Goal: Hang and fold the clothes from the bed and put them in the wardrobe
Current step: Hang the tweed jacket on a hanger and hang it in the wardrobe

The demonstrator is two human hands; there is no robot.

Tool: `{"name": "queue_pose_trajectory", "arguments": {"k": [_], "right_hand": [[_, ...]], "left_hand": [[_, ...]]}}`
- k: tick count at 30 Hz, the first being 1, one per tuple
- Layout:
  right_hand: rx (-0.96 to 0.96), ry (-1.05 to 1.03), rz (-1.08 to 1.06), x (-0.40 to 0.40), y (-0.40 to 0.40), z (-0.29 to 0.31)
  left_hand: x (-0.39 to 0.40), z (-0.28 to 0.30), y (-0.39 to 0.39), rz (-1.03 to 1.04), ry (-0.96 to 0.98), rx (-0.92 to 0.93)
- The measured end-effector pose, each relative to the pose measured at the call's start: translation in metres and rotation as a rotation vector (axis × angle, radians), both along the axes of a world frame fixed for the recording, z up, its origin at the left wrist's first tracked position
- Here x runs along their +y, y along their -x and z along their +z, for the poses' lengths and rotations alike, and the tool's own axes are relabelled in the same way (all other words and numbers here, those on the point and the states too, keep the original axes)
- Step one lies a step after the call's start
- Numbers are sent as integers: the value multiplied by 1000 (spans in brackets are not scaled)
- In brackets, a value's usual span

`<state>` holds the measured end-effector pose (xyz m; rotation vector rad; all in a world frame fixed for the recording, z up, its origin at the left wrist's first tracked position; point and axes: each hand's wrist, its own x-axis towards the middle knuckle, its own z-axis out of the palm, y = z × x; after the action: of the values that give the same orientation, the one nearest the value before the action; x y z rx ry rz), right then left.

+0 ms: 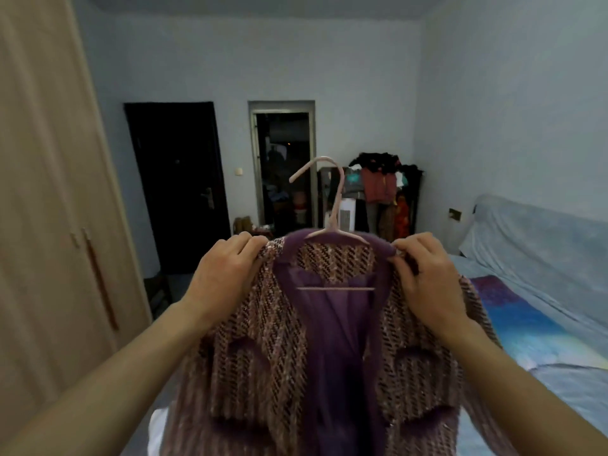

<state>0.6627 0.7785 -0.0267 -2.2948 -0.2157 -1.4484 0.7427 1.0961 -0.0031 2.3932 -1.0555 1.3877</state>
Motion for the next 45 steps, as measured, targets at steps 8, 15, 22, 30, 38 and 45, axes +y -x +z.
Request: {"name": "queue_pose_trajectory", "arguments": {"k": [8,15,22,30,38,45], "right_hand": [[11,46,158,76,-27,43],[53,25,250,138,-47,28],[44,38,328,180,-52,15],[23,39,304,186,-51,0],[98,100,417,185,-43,6],[90,178,455,215,-28,12]], "left_hand": [[89,26,10,63,40,55],[133,12,18,49,96,163],[121,-4,28,123,227,108],[126,-18,29,43,271,181],[136,-31,51,26,241,158],[132,-38,68,52,258,125]]}}
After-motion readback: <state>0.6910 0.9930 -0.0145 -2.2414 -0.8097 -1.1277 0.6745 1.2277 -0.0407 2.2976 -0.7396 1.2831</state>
